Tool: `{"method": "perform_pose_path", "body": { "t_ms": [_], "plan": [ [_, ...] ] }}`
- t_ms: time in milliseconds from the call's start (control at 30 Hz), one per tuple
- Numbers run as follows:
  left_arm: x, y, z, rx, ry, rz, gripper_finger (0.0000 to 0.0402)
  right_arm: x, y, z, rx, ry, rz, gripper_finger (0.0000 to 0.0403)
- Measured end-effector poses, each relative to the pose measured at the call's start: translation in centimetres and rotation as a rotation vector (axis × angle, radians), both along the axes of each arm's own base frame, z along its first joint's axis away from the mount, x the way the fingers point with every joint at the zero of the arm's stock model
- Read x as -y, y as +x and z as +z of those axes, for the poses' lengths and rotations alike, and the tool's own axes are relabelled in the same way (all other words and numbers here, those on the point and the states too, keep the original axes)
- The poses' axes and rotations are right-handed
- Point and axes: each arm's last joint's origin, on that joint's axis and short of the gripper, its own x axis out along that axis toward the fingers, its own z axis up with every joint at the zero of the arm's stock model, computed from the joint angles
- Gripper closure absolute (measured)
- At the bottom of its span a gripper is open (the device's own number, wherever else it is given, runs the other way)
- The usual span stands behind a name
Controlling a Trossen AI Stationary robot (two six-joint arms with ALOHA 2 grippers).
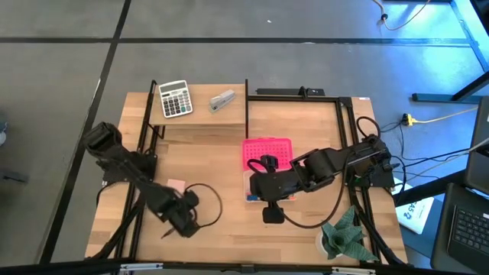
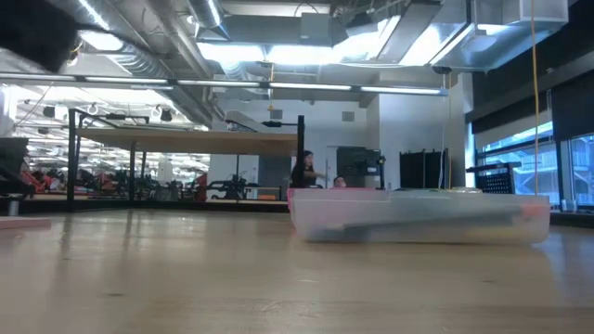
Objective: Pack school essentials
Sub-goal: Put the blue pen into the pink supply box
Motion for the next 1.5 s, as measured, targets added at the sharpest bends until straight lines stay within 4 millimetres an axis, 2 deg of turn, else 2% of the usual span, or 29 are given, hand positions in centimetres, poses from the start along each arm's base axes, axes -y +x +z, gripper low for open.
{"method": "perform_pose_path", "body": {
  "t_ms": [267,500,667,867,1033,1367,1500],
  "plan": [
    [-3.5,5.1,3.3,0.161,0.085,-0.203,0.0373,0.0,-0.9,-0.5,-0.100,0.009,-0.060,0.0398],
    [-6.9,8.8,6.0,0.334,0.199,-0.330,0.0372,-0.3,-2.1,-1.1,-0.209,0.014,-0.117,0.0398],
    [-8.7,11.0,7.7,0.495,0.254,-0.383,0.0372,-0.3,-2.8,-1.3,-0.271,0.012,-0.165,0.0398],
    [-9.8,12.9,9.0,0.691,0.348,-0.436,0.0372,0.1,-3.5,-1.6,-0.352,-0.005,-0.225,0.0398],
    [-10.5,14.4,9.2,0.796,0.404,-0.449,0.0372,0.1,-3.6,-1.5,-0.348,0.008,-0.233,0.0398],
    [-10.5,17.1,7.8,0.923,0.486,-0.492,0.0372,0.7,-4.8,0.0,-0.307,0.043,-0.254,0.0398],
    [-10.3,18.0,6.7,0.934,0.509,-0.515,0.0372,0.8,-5.0,0.3,-0.301,0.045,-0.254,0.0398]
  ]
}}
